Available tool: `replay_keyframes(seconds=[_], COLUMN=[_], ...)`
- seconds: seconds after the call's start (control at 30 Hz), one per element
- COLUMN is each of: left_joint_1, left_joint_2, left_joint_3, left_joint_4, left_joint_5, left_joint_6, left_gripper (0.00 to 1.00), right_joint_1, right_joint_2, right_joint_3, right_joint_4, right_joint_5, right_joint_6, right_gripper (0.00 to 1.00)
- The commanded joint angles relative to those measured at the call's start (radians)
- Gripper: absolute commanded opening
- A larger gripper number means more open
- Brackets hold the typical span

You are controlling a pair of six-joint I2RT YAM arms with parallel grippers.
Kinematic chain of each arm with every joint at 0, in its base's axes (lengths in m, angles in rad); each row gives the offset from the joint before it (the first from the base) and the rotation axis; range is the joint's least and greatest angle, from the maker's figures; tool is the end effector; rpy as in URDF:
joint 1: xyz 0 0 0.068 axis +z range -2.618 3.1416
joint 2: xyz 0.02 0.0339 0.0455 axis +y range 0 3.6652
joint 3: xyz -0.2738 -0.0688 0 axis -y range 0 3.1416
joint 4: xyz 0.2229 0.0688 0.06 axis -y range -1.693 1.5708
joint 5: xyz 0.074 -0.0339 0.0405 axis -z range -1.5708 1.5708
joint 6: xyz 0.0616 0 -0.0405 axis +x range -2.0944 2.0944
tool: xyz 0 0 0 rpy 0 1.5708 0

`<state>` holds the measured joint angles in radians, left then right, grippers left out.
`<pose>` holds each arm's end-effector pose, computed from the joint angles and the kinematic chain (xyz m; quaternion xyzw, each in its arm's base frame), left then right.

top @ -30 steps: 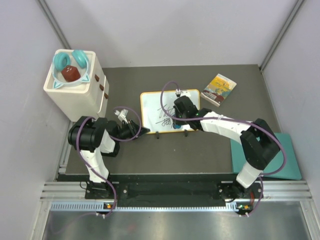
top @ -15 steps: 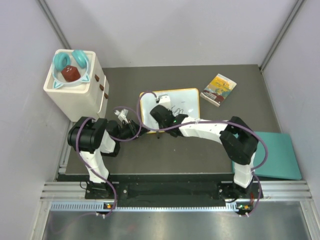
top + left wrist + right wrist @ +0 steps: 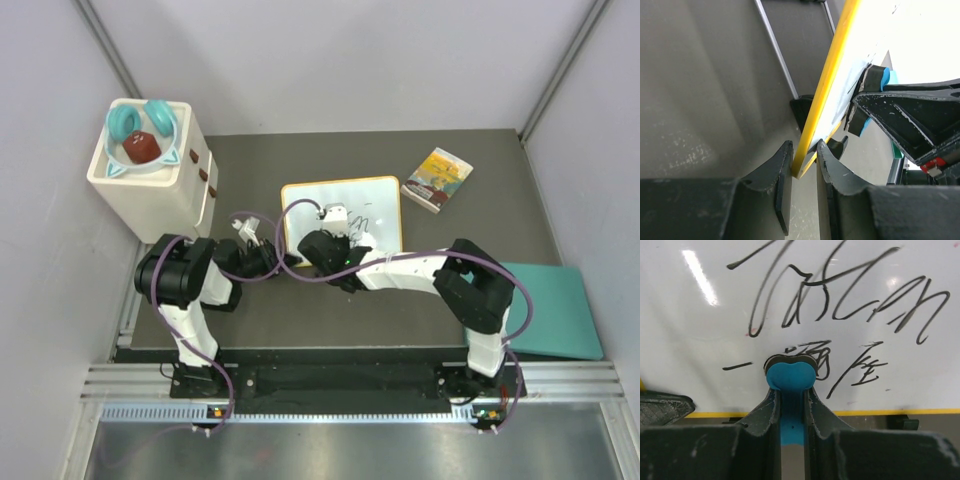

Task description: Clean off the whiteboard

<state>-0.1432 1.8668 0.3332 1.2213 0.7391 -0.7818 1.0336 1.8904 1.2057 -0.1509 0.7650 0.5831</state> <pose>0.2731 -0.0813 0.1182 -0.0348 0.7825 -0.5062 0.3609 0.2393 0.3185 0.1911 -0.0626 0.8738 0.0005 0.4822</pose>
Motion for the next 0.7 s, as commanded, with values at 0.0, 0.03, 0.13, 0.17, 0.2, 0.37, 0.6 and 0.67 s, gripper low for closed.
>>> replay_keyframes(seconds=[0.0, 0.03, 0.13, 0.17, 0.2, 0.37, 0.6, 0.67], left_joint_1=[-0.007, -0.009, -0.01, -0.012, -0.01, -0.01, -0.013, -0.015], left_joint_2=[-0.017, -0.02, -0.023, -0.021, -0.023, -0.021, -0.023, -0.024], left_joint_3=[0.015, 0.015, 0.017, 0.017, 0.017, 0.02, 0.024, 0.027], left_joint_4=[-0.126, -0.129, -0.137, -0.138, -0.14, -0.147, -0.166, -0.172], left_joint_5=[-0.107, -0.107, -0.109, -0.11, -0.11, -0.113, -0.122, -0.122], left_joint_6=[0.072, 0.075, 0.078, 0.078, 0.079, 0.079, 0.085, 0.087], left_gripper=[0.0, 0.0, 0.0, 0.0, 0.0, 0.0, 0.0, 0.0], right_joint_1=[-0.095, -0.105, -0.121, -0.121, -0.121, -0.13, -0.103, -0.072], right_joint_2=[-0.05, -0.059, -0.12, -0.155, -0.171, -0.218, -0.134, -0.099], right_joint_3=[-0.092, -0.109, -0.19, -0.224, -0.238, -0.267, -0.193, -0.173], right_joint_4=[-0.006, -0.004, 0.048, 0.06, 0.069, 0.114, 0.233, 0.286], right_joint_5=[0.039, 0.045, 0.101, 0.14, 0.157, 0.208, 0.146, 0.131], right_joint_6=[0.145, 0.177, 0.196, 0.196, 0.198, 0.204, 0.091, 0.051], right_gripper=[0.0, 0.0, 0.0, 0.0, 0.0, 0.0, 0.0, 0.0])
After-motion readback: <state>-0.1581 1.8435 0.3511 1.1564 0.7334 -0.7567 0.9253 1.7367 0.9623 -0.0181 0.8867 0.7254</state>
